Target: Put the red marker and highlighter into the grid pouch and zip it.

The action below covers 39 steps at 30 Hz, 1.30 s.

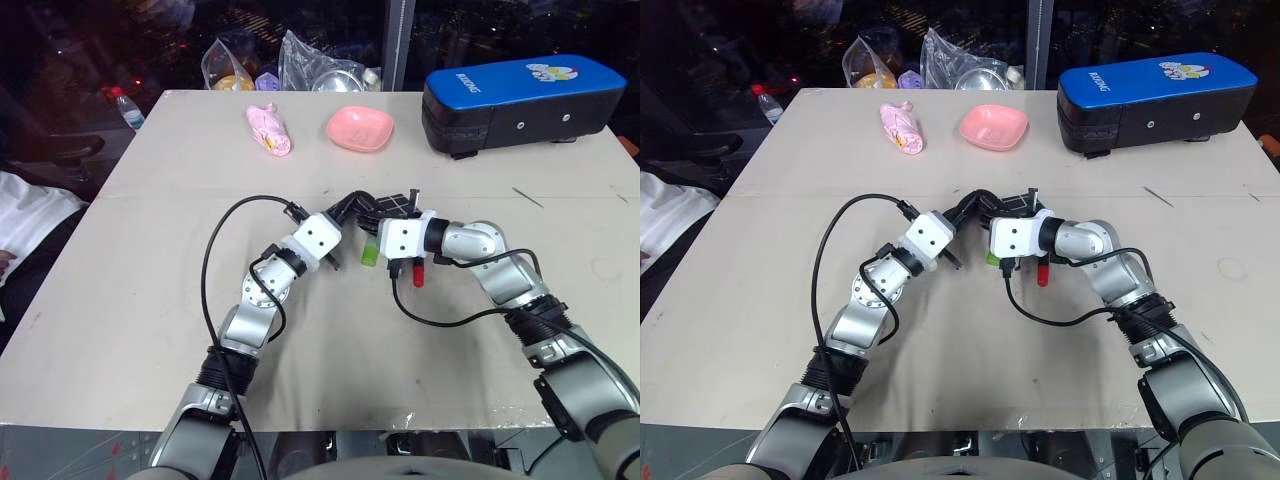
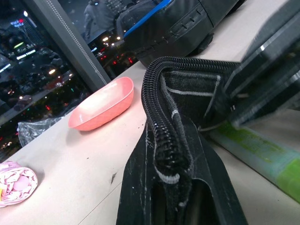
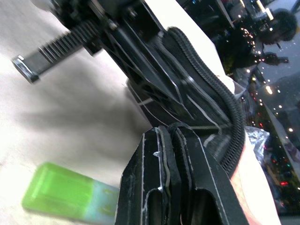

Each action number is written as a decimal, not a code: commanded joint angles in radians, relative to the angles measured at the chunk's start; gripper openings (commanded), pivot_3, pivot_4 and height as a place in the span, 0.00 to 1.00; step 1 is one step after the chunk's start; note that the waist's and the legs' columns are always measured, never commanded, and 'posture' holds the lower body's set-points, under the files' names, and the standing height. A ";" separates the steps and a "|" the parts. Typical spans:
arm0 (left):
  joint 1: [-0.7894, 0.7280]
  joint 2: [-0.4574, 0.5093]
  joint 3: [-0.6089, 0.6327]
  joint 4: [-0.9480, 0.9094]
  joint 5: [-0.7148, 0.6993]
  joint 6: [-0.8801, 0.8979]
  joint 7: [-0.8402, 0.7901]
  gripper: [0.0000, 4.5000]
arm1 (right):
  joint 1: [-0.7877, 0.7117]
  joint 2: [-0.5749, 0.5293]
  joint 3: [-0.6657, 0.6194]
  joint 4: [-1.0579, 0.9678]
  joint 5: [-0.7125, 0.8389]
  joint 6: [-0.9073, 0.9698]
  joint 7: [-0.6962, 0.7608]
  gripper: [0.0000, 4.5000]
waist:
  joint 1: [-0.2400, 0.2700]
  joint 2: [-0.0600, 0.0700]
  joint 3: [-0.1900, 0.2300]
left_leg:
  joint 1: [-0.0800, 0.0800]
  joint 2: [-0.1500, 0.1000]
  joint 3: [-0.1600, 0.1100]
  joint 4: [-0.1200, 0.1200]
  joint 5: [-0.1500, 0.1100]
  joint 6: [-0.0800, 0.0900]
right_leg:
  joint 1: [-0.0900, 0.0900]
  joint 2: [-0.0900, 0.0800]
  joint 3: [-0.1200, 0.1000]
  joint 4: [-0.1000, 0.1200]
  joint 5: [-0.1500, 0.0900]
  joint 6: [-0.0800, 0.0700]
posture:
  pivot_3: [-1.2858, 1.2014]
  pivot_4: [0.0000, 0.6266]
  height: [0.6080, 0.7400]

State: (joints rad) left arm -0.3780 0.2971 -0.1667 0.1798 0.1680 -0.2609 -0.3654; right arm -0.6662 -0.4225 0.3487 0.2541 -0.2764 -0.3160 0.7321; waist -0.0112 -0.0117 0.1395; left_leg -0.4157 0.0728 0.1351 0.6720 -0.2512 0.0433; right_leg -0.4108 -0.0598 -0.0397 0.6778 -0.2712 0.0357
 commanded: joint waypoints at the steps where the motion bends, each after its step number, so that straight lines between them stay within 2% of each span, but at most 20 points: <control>1: 0.011 0.018 -0.003 -0.053 0.008 -0.023 -0.008 0.00 | -0.017 -0.022 -0.040 -0.013 0.021 -0.026 -0.015 0.03 | 0.000 0.000 0.000 | 0.000 0.000 0.000 0.000 0.000 0.000 | 0.000 0.000 0.000 0.000 0.000 0.000 | 0.52 0.24 1.00; 11: 0.063 0.050 -0.008 -0.113 0.030 -0.034 -0.025 0.00 | 0.012 -0.063 -0.054 -0.021 0.033 -0.019 -0.026 0.03 | -0.001 0.000 0.000 | 0.000 0.000 0.000 0.000 0.000 0.000 | 0.000 0.000 0.000 0.000 0.000 0.000 | 0.52 0.24 1.00; 25: 0.090 0.027 -0.052 -0.119 0.054 -0.022 -0.027 0.00 | 0.025 -0.033 -0.028 -0.057 0.040 -0.009 -0.008 0.03 | 0.000 0.000 0.000 | 0.000 0.000 0.000 0.000 0.000 0.000 | 0.000 0.000 0.000 0.000 0.000 0.000 | 0.52 0.24 1.00; 30: 0.090 0.026 -0.046 -0.116 0.053 -0.014 -0.022 0.00 | 0.044 -0.031 -0.027 -0.081 0.066 -0.002 0.019 0.03 | 0.000 0.000 0.000 | 0.000 0.000 0.000 0.000 0.000 0.000 | 0.000 0.000 0.000 0.000 0.000 0.000 | 0.52 0.24 1.00; 33: 0.095 0.024 -0.036 -0.115 0.047 -0.005 -0.018 0.00 | 0.079 -0.066 -0.044 -0.123 0.114 0.061 0.081 0.03 | 0.001 0.000 0.000 | 0.000 0.000 0.000 0.000 0.000 0.000 | 0.000 0.000 0.000 0.000 0.000 0.000 | 0.52 0.24 1.00; 36: 0.096 0.025 -0.034 -0.115 0.044 -0.005 -0.020 0.00 | 0.112 -0.087 -0.074 -0.172 0.179 0.161 0.123 0.21 | 0.001 0.000 0.000 | 0.000 0.000 0.000 0.000 0.000 0.000 | 0.000 0.000 0.000 0.000 0.000 0.000 | 0.52 0.24 1.00; 39: 0.096 0.028 -0.030 -0.115 0.041 -0.006 -0.022 0.00 | 0.138 -0.100 -0.102 -0.208 0.222 0.231 0.130 0.54 | 0.001 0.000 0.000 | 0.000 0.000 -0.001 0.000 0.000 0.000 | 0.000 0.000 0.000 0.000 0.000 0.000 | 0.52 0.24 1.00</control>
State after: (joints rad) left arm -0.2796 0.3233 -0.2060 0.1057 0.2210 -0.2629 -0.3899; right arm -0.5246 -0.5120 0.2915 0.1028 -0.0988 -0.1144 0.8542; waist -0.0102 -0.0117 0.1395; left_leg -0.4156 0.0731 0.1341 0.6717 -0.2512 0.0434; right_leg -0.4107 -0.0598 -0.0397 0.6779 -0.2713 0.0357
